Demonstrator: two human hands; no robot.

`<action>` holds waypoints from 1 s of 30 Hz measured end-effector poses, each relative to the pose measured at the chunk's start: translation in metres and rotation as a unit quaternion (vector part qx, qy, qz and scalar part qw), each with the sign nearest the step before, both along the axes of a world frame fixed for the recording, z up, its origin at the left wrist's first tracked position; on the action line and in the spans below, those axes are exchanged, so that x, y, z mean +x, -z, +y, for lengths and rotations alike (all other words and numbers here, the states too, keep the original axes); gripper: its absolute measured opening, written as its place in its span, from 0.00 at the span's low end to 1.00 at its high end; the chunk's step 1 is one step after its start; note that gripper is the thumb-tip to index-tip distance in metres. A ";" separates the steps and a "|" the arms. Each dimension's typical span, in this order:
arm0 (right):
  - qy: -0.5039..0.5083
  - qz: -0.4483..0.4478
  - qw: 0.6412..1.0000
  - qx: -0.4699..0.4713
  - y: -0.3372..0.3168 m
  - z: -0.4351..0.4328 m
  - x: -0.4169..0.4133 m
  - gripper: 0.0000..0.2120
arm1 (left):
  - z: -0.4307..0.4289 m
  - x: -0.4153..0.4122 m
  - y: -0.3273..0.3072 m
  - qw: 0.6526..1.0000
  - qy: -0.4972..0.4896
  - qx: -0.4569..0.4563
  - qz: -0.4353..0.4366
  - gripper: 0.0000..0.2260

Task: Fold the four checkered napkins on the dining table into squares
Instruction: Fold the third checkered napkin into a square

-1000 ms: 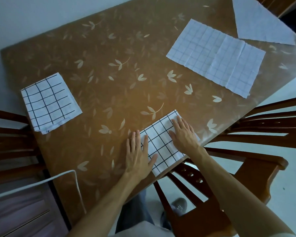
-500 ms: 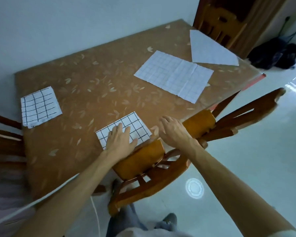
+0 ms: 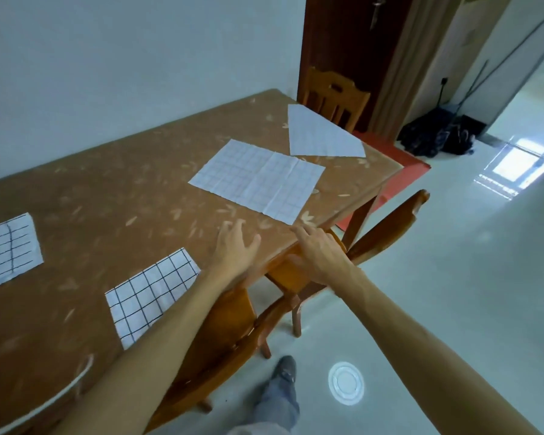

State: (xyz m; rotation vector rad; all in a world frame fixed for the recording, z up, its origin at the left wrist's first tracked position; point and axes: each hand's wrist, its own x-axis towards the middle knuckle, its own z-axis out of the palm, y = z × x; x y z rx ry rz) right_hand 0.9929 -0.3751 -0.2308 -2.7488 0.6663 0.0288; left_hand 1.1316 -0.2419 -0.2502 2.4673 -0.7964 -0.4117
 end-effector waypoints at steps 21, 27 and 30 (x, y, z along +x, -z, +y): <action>-0.056 0.130 0.990 -0.004 0.039 -0.244 0.124 0.28 | -0.202 0.081 0.078 0.993 -0.045 0.075 0.076 0.23; -0.089 0.157 0.984 0.014 0.069 -0.300 0.157 0.26 | -0.227 0.080 0.130 0.975 -0.133 0.130 0.122 0.29; -0.086 0.176 0.979 0.064 0.090 -0.330 0.177 0.25 | -0.240 0.078 0.127 0.965 -0.173 0.173 0.094 0.24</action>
